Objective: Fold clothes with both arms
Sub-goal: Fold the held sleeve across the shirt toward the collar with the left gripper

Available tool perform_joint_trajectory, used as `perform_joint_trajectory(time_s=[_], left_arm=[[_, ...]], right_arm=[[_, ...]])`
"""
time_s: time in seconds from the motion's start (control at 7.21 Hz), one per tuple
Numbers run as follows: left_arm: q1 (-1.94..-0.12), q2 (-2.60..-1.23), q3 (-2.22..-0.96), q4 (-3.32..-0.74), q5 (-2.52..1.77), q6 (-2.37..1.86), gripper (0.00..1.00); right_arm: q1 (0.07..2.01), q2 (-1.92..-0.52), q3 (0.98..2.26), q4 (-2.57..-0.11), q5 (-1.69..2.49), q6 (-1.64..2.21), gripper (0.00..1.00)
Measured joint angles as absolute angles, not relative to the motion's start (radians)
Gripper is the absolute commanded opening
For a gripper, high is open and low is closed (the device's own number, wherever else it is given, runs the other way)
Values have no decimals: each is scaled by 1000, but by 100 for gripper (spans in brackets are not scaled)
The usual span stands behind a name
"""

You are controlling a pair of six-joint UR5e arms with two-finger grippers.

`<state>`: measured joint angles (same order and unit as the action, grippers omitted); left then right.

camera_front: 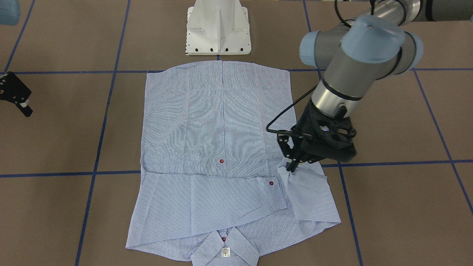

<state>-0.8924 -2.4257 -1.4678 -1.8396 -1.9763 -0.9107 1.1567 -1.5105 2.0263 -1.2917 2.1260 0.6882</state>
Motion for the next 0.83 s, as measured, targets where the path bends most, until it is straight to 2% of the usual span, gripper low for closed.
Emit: perform_joint_trajectory(time_s=[0.42, 0.55, 0.69, 0.83], left_arm=[[-729, -2695, -1153, -1843, -1797, -1133, 0], [-678, -2731, -1113, -1848, -1763, -1192, 44], [-634, -2768, -1084, -1856, -1749, -1244, 99], [-598, -2807, -1052, -1882, -1744, -1282, 100]], right_arm=[[1156, -1509, 2027, -1292, 2126, 694, 100], [1154, -1509, 2026, -1292, 2126, 695, 100], [1153, -1508, 2026, -1292, 2126, 695, 100], [1151, -1503, 2026, -1292, 2126, 696, 100]])
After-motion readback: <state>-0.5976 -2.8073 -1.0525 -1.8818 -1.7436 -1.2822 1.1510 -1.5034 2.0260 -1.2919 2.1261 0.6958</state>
